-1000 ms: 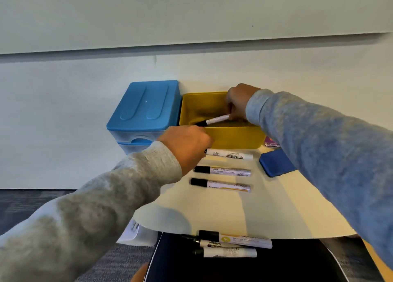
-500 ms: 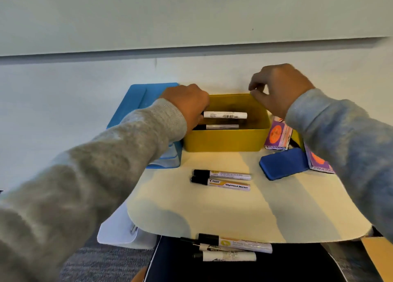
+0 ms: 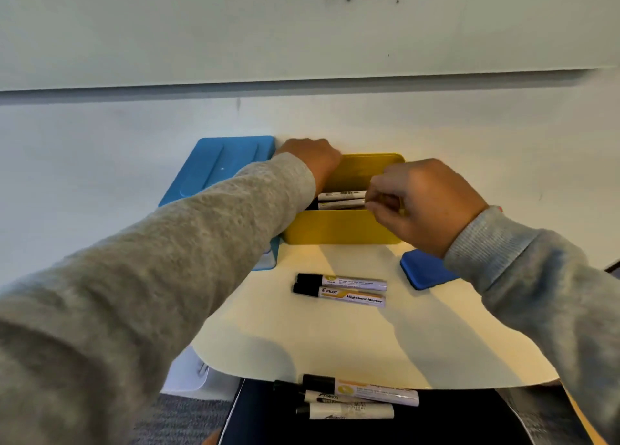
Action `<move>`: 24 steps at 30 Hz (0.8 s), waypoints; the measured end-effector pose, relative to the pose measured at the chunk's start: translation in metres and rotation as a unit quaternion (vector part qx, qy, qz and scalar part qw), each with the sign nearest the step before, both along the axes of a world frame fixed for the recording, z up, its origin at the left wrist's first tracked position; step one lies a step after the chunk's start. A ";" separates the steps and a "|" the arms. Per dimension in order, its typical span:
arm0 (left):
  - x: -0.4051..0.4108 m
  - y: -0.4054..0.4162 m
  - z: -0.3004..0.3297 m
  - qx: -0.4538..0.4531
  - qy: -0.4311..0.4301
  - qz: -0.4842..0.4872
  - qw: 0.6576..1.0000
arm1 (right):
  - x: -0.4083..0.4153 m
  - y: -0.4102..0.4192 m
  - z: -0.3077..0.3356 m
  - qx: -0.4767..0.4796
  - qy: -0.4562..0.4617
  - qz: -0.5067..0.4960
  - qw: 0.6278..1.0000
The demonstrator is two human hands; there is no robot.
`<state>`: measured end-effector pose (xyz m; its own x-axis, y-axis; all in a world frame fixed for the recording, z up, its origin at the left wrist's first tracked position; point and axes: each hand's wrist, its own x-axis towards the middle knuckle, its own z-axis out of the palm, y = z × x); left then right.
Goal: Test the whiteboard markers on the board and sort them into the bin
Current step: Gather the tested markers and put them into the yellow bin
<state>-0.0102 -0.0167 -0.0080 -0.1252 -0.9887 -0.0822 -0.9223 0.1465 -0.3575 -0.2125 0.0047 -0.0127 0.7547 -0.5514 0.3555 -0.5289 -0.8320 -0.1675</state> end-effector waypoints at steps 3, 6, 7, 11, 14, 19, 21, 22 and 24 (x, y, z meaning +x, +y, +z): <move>0.002 0.007 0.010 -0.052 -0.001 -0.020 0.998 | 0.003 0.006 -0.012 0.021 0.034 0.019 0.999; 0.005 0.020 0.017 -0.085 0.019 -0.048 0.995 | 0.006 0.008 -0.027 0.071 0.085 0.028 0.993; 0.005 0.026 0.018 -0.091 0.030 -0.059 0.994 | 0.007 0.008 -0.032 0.083 0.112 0.029 0.990; 0.003 0.054 0.021 -0.087 0.073 -0.089 0.989 | 0.013 0.007 -0.053 0.103 0.210 0.028 0.972; 0.001 0.076 0.018 -0.062 0.107 -0.097 0.988 | 0.019 0.009 -0.060 0.130 0.252 0.022 0.959; -0.001 0.102 0.005 -0.022 0.137 -0.101 0.985 | 0.029 0.012 -0.065 0.129 0.279 0.014 0.952; 0.000 0.111 -0.001 -0.017 0.138 -0.110 0.984 | 0.031 0.010 -0.061 0.124 0.293 0.006 0.948; 0.000 0.115 -0.004 -0.017 0.142 -0.116 0.983 | 0.029 0.009 -0.057 0.125 0.296 0.002 0.947; 0.001 0.123 -0.011 -0.001 0.154 -0.124 0.980 | 0.026 0.006 -0.042 0.124 0.295 -0.005 0.947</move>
<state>-0.0091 0.1059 -0.0190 -0.3805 -0.9248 -0.0001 -0.9226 0.3796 -0.0693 -0.1869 0.0105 -0.0545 0.7760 -0.5708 -0.2682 -0.5988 -0.8004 -0.0289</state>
